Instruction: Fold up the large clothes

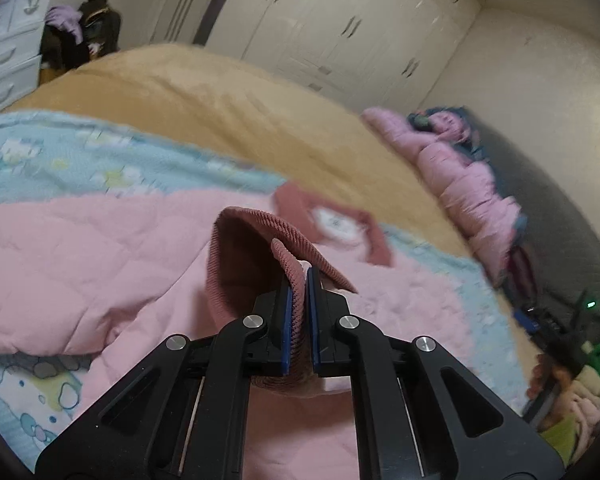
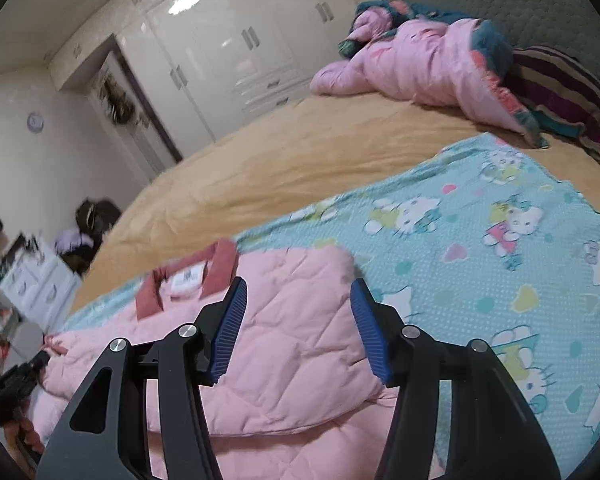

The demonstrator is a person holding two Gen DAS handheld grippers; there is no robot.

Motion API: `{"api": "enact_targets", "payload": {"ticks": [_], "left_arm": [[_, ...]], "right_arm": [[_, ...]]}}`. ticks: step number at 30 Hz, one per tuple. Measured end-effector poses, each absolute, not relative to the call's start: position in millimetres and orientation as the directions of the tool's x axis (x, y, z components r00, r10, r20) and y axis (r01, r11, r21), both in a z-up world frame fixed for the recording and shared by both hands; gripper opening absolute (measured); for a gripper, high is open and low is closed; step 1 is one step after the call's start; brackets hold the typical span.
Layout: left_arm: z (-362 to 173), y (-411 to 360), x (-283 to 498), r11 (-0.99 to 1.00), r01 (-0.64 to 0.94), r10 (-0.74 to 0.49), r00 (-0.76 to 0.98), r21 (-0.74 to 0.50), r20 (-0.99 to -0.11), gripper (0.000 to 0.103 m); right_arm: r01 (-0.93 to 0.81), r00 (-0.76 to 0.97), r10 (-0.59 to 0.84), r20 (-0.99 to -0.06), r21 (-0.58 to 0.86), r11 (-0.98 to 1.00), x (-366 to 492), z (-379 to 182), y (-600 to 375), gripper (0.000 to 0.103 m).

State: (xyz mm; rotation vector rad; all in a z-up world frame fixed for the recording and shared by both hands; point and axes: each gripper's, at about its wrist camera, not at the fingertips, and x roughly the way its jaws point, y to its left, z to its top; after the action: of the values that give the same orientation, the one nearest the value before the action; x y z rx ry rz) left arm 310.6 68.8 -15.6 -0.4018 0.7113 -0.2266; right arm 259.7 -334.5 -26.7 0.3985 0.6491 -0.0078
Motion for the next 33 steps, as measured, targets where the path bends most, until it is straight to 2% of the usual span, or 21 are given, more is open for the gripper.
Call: {"api": "enact_targets", "payload": {"ticks": [4, 9, 15, 21, 25, 26, 30, 31, 33], "left_arm": [[-48, 72, 326, 0.922, 0.005, -0.283, 0.69, -0.388, -0.666, 0.001], [-54, 77, 328, 0.927, 0.001, -0.273, 0.686, -0.375, -0.674, 0.002], [-75, 81, 334, 0.94, -0.033, -0.238, 0.648, -0.339, -0.724, 0.002], [-102, 87, 342, 0.93, -0.084, -0.247, 0.58, -0.359, -0.776, 0.006], [-100, 88, 340, 0.924, -0.097, -0.252, 0.576, -0.371, -0.778, 0.007], [-97, 88, 339, 0.926, -0.098, -0.247, 0.572, -0.365, -0.782, 0.009], [-71, 91, 330, 0.939, -0.107, -0.194, 0.617, -0.325, -0.762, 0.027], [-62, 91, 327, 0.945, -0.107, -0.173, 0.637, -0.308, -0.751, 0.028], [-49, 85, 322, 0.953, -0.084, -0.165, 0.662, -0.291, -0.731, 0.041]], "right_arm": [[0.074, 0.748, 0.139, -0.649, 0.289, 0.955, 278, -46, -301, 0.053], [0.01, 0.697, 0.163, -0.698, 0.237, 0.972, 290, -66, -268, 0.053], [0.071, 0.599, 0.132, -0.79, 0.217, 0.974, 304, -101, -267, 0.056], [0.132, 0.568, 0.235, -0.789, 0.369, 0.92, 307, -127, -289, 0.056], [0.127, 0.565, 0.218, -0.796, 0.344, 0.93, 305, -125, -284, 0.056], [0.124, 0.562, 0.215, -0.799, 0.339, 0.933, 305, -122, -282, 0.057], [0.075, 0.598, 0.239, -0.765, 0.35, 0.934, 296, -98, -273, 0.066], [0.06, 0.611, 0.242, -0.754, 0.349, 0.935, 294, -93, -270, 0.072], [0.025, 0.637, 0.245, -0.731, 0.337, 0.941, 290, -81, -260, 0.08]]}}
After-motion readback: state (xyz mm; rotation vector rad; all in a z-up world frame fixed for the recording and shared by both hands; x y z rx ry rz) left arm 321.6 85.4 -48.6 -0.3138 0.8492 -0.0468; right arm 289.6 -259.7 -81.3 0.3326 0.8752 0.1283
